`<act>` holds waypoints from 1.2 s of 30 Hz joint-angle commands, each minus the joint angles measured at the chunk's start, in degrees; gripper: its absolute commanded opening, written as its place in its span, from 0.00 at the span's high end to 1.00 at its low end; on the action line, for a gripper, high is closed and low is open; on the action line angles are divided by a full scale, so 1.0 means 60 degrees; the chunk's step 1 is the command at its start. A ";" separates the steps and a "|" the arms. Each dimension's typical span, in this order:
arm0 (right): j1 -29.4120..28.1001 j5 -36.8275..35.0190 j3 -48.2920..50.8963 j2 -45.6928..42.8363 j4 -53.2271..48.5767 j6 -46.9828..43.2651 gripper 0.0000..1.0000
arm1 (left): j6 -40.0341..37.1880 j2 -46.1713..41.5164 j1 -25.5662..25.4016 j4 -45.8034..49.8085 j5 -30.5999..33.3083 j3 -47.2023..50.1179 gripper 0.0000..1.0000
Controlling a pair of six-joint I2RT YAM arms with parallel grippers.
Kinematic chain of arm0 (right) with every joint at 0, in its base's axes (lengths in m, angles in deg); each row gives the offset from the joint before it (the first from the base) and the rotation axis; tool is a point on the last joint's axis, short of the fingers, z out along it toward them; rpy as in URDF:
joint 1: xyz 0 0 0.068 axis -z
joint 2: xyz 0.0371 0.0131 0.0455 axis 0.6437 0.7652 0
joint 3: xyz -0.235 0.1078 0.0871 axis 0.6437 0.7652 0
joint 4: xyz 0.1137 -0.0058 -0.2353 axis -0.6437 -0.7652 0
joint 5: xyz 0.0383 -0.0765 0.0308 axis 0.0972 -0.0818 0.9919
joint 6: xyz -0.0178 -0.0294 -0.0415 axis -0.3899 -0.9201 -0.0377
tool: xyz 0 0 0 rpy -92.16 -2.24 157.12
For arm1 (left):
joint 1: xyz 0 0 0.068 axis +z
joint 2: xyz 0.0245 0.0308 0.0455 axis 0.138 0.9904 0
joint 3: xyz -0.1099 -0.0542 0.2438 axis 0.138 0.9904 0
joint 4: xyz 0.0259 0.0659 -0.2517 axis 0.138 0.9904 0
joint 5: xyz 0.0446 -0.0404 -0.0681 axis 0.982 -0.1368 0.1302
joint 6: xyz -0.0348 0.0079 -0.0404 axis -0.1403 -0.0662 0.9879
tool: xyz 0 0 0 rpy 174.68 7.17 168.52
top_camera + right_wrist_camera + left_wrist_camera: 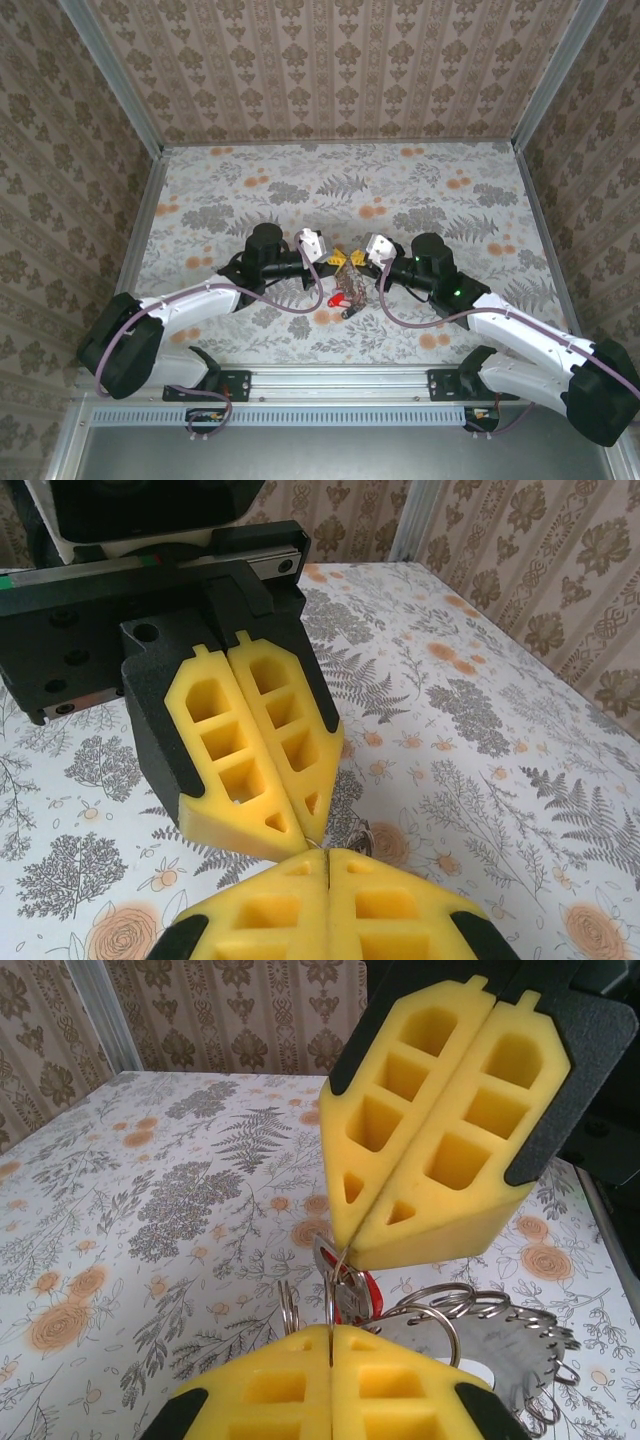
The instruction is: Put the keys on the keyring
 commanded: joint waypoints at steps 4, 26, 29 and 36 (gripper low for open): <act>-0.0082 0.0264 -0.0403 -0.0139 -0.0148 -0.0199 1.00 | -0.0198 0.0021 -0.0035 -0.0032 -0.0120 -0.0304 0.85; -0.0111 0.0162 -0.0405 -0.0134 -0.0211 -0.0224 1.00 | -0.1068 0.0175 -0.0094 0.1551 -0.0592 -0.0877 0.74; -0.0111 0.0168 -0.0404 -0.0134 -0.0201 -0.0230 1.00 | -0.1115 0.0302 -0.0138 0.1640 -0.0639 -0.0989 0.73; -0.0111 0.0146 -0.0331 -0.0148 -0.0163 -0.0205 1.00 | -0.1277 0.0553 -0.0253 0.1943 -0.0553 -0.1160 0.73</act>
